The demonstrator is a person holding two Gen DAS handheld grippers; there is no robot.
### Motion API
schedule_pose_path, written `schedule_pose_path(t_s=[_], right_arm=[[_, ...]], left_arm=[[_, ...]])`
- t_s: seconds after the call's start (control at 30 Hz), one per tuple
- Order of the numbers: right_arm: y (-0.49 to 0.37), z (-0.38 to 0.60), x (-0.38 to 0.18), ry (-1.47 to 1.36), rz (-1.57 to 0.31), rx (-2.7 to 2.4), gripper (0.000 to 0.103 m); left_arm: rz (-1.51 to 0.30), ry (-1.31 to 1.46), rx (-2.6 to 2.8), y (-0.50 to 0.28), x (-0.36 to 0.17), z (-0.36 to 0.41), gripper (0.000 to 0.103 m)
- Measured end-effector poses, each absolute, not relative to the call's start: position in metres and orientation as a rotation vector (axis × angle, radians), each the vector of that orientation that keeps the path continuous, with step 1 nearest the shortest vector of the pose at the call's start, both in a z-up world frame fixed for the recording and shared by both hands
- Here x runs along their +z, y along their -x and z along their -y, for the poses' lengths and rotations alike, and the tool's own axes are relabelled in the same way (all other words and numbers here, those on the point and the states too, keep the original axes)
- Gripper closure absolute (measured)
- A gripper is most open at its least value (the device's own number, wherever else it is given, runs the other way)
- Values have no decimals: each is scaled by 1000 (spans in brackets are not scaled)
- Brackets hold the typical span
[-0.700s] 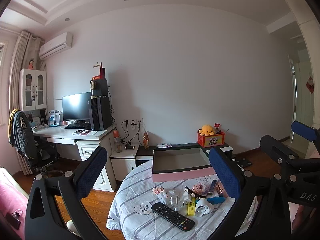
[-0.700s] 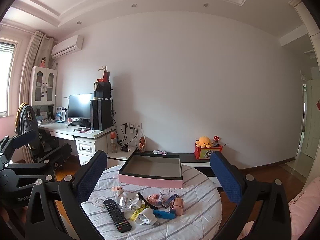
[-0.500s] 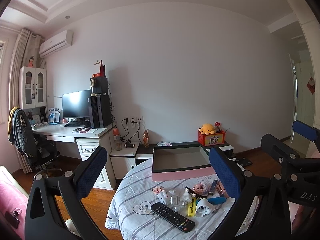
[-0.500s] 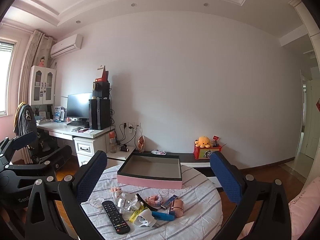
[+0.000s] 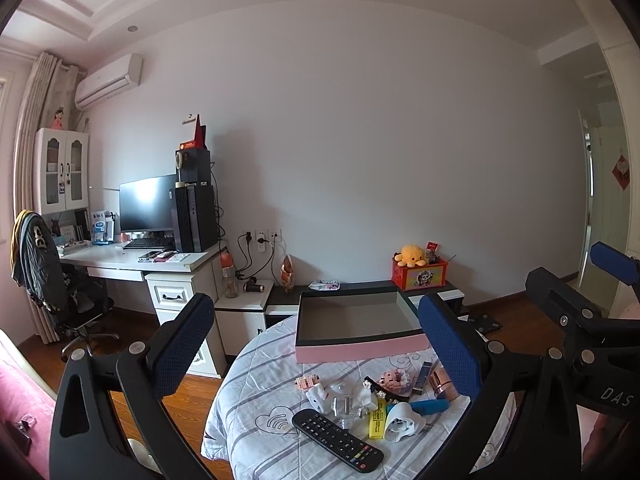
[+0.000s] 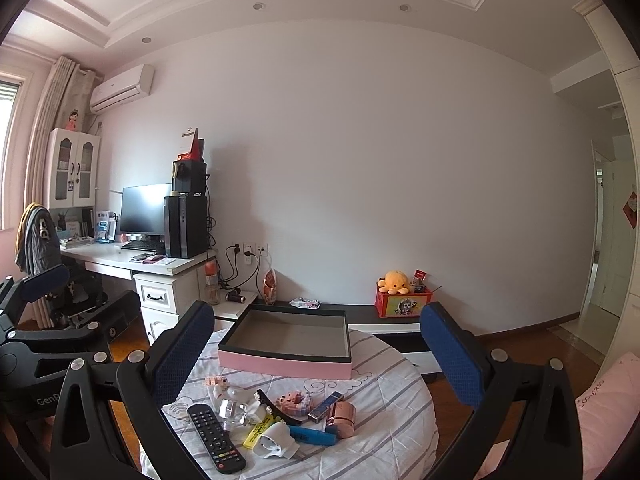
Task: Organize rigid objects
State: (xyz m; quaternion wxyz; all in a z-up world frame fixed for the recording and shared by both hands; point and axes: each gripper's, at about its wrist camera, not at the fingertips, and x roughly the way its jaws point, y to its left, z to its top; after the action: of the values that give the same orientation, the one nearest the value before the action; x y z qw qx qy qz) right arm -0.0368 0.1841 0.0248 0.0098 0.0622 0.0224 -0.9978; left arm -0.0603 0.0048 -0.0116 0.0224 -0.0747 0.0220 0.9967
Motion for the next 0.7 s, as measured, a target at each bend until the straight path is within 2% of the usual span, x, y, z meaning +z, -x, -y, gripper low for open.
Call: schedule_pose_path(t_s=[0.7], right_arm=[[53, -188, 13, -225, -81, -3111, 0]], left_arm=[[-75, 260, 3095, 75, -23, -10, 0]])
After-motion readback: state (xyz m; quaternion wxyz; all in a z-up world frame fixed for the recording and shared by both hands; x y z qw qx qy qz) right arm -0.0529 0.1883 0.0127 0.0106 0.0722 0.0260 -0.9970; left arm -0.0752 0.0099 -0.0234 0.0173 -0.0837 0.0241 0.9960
